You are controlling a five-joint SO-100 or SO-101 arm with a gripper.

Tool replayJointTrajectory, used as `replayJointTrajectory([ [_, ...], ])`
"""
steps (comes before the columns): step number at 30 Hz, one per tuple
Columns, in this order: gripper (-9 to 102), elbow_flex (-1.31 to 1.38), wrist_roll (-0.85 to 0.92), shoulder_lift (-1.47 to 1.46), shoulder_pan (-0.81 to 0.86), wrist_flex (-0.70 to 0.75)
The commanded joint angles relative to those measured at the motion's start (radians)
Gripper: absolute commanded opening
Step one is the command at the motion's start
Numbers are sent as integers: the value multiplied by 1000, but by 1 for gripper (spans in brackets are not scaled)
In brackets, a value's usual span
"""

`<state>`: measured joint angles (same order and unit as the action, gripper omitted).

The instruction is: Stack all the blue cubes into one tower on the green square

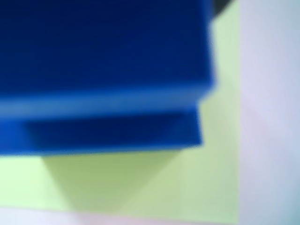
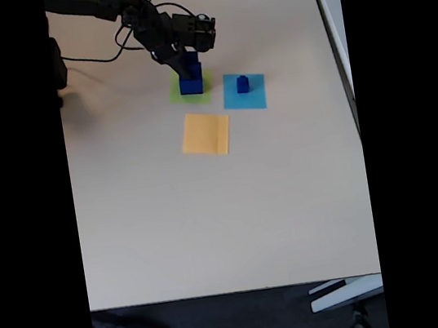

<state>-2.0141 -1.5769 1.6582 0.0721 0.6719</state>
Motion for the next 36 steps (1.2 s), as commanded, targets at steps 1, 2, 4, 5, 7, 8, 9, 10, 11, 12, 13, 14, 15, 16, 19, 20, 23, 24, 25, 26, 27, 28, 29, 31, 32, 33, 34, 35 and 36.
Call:
replayJointTrajectory([
  [1, 12, 2, 8, 81, 15, -17],
  [2, 12, 2, 11, 83, 18, -17],
  [4, 12, 2, 17, 83, 23, -17],
  [5, 11, 2, 20, 83, 25, -17],
  [7, 11, 2, 23, 83, 26, -17],
  [8, 11, 2, 23, 83, 26, -17],
  [9, 11, 2, 25, 83, 28, -17],
  [10, 11, 3, 26, 84, 28, -17],
  [11, 11, 5, 28, 84, 28, -17],
  [12, 11, 5, 26, 84, 28, -17],
  [13, 11, 5, 26, 84, 28, -17],
  [14, 11, 8, 26, 84, 26, -17],
  [15, 11, 9, 26, 84, 25, -17],
  [16, 11, 11, 23, 84, 23, -15],
  [19, 11, 21, 23, 78, 20, -12],
  [20, 11, 26, 23, 77, 18, -11],
  [23, 11, 35, 26, 72, 18, -8],
  [24, 11, 37, 26, 71, 18, -8],
  [25, 11, 37, 26, 71, 18, -8],
  [26, 11, 41, 26, 71, 18, -5],
  [27, 11, 46, 28, 69, 18, -2],
  [28, 11, 48, 28, 67, 17, 0],
  [29, 11, 51, 28, 66, 17, 5],
  [31, 12, 60, 28, 63, 14, 12],
  [32, 12, 60, 26, 63, 14, 12],
  [33, 12, 60, 25, 63, 14, 12],
  [34, 12, 61, 25, 63, 12, 12],
  [35, 12, 61, 25, 63, 12, 12],
  [36, 12, 61, 25, 63, 12, 12],
])
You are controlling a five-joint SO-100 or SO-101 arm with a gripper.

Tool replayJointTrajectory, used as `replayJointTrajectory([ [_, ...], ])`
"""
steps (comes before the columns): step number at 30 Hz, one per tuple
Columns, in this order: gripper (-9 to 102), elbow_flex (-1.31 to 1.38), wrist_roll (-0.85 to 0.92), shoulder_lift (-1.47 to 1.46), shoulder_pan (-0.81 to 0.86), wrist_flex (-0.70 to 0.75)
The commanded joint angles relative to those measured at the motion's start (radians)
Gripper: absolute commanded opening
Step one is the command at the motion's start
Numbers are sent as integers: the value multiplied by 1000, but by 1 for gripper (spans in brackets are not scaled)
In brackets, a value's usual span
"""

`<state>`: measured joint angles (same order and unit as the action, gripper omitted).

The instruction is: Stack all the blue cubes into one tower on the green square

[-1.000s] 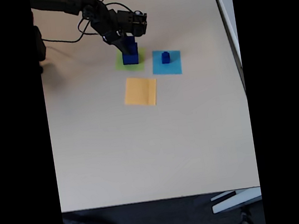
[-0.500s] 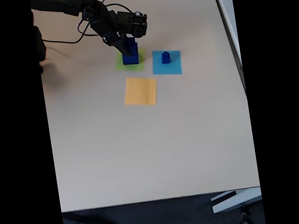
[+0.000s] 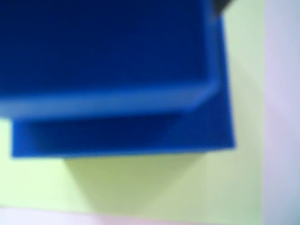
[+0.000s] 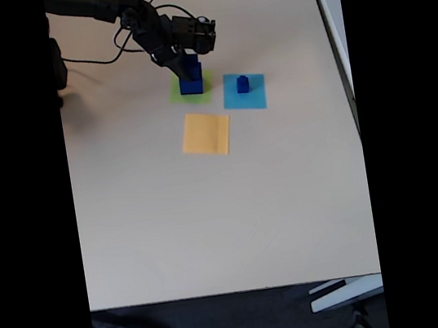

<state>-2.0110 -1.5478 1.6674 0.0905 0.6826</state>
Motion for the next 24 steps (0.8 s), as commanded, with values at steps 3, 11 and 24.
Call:
replayJointTrajectory([
  [3, 11, 63, -3, 52, -6, 6],
  [11, 12, 63, 3, 51, -6, 6],
  [24, 13, 77, 17, 41, -3, 5],
])
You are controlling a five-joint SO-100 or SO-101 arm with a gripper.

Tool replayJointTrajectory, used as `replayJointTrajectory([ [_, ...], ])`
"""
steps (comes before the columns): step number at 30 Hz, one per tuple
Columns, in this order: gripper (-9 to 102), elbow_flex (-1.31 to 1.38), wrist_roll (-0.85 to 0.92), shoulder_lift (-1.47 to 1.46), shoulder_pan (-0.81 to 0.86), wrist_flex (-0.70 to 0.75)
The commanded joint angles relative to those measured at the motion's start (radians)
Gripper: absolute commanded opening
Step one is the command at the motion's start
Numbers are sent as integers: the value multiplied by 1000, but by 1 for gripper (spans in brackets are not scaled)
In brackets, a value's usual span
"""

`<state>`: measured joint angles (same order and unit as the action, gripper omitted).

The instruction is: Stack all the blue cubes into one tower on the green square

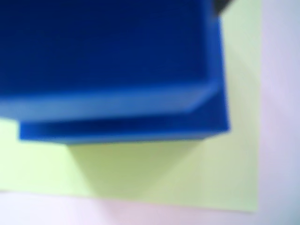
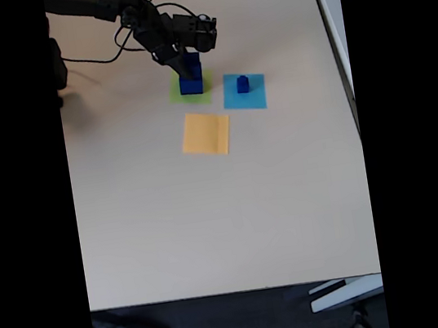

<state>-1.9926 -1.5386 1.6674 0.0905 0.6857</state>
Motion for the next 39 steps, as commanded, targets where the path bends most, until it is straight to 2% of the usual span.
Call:
replayJointTrajectory([
  [1, 13, 58, 8, 41, -5, 2],
  [39, 12, -11, -2, 43, -6, -66],
])
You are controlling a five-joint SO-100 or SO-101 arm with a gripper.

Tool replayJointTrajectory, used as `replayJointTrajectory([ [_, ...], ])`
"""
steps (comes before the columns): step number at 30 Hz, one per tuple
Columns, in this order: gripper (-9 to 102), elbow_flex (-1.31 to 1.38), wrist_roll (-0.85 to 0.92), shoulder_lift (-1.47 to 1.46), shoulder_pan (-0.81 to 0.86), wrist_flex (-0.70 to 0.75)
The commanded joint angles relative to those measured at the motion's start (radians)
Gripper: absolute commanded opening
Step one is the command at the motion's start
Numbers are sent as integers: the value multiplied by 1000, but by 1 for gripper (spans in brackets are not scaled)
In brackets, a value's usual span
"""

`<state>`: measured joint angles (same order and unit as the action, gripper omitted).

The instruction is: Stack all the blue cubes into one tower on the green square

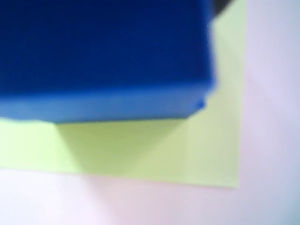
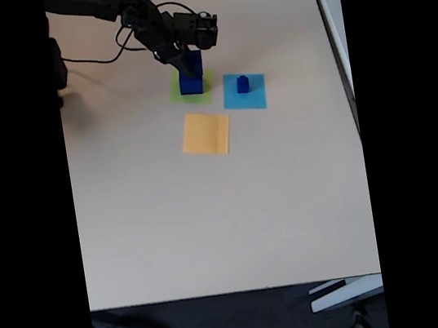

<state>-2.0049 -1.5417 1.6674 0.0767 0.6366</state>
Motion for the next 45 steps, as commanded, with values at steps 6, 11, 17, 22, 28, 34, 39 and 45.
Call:
replayJointTrajectory([
  [6, 12, -12, 11, 44, 8, -17],
  [11, 12, -23, 17, 49, 12, -17],
  [17, 13, -35, 14, 51, 12, -26],
  [22, 16, -37, 18, 51, 12, -28],
  [28, 20, -18, 21, 51, 8, -29],
  [34, 23, 18, 5, 40, -9, -25],
  [39, 25, 55, -3, 26, -18, -21],
  [45, 29, 133, 21, 8, -25, -6],
])
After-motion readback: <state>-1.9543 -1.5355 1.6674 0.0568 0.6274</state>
